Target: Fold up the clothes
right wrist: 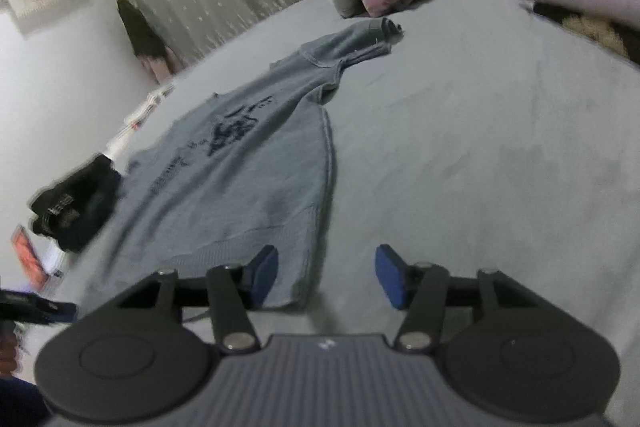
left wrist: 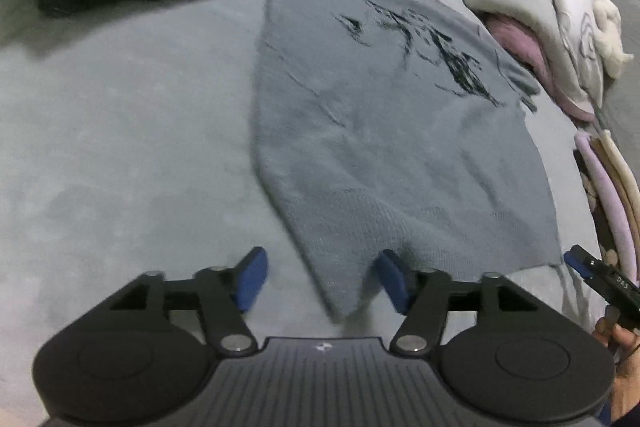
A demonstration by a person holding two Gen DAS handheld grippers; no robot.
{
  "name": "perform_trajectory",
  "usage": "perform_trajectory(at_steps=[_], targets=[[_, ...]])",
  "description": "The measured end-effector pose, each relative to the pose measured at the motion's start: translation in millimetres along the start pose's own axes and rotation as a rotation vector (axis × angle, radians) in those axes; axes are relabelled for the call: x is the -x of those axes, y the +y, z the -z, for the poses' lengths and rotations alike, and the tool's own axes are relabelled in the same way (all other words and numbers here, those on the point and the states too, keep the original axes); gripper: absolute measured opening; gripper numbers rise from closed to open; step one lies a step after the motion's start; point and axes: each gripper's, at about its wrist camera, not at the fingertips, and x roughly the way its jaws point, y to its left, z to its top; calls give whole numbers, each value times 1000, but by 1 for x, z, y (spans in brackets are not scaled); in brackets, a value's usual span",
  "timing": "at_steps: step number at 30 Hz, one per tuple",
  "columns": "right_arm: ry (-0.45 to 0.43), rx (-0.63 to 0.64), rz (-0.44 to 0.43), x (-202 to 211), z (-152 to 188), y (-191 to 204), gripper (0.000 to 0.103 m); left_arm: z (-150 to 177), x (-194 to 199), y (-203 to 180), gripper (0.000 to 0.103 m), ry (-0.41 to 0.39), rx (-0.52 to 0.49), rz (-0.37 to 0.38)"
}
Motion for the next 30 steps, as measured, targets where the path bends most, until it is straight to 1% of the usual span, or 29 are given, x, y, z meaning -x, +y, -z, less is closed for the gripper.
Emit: perform_trajectory(at_steps=[2, 4, 6, 7, 8, 9, 10, 11, 12, 14, 18, 23, 25, 27, 30], targets=[[4, 18, -3, -6, 2, 4, 65, 1, -8, -8, 93, -13, -13, 0], [8, 36, -6, -12, 3, 8, 69, 2, -12, -15, 97, -21, -34, 4], [13, 54, -9, -18, 5, 12, 67, 2, -16, -20, 97, -44, -50, -13], [15, 63, -10, -21, 6, 14, 61, 3, -16, -21, 89, -58, -56, -16], [17, 72, -12, -24, 6, 16, 56, 4, -14, -23, 66, -72, -70, -24], [19, 81, -13, -27, 7, 18, 37, 4, -13, -23, 54, -82, -83, -39], [21, 90, -15, -30, 8, 20, 10, 3, -11, -23, 36, -89, -91, -50], [23, 99, -16, -33, 9, 22, 7, 2, -9, -19, 15, -88, -73, -39], [20, 102, -15, -35, 9, 27, 7, -1, -6, -12, 7, -81, -35, -6], [11, 130, 4, -31, 11, 33, 7, -3, -3, -8, 6, -76, -5, 18], [-21, 245, 53, -14, 11, 53, 6, -3, 9, -20, 5, -96, -42, 22], [-57, 261, 44, 14, 1, 63, 6, -2, 28, -36, 5, -117, -84, 48], [-53, 263, 44, 19, 1, 63, 6, 1, 37, -40, 5, -122, -101, 50], [-45, 265, 45, 22, 3, 63, 6, 3, 43, -41, 5, -120, -127, 41], [-34, 268, 46, 28, 5, 62, 6, 6, 45, -41, 5, -115, -169, 4]])
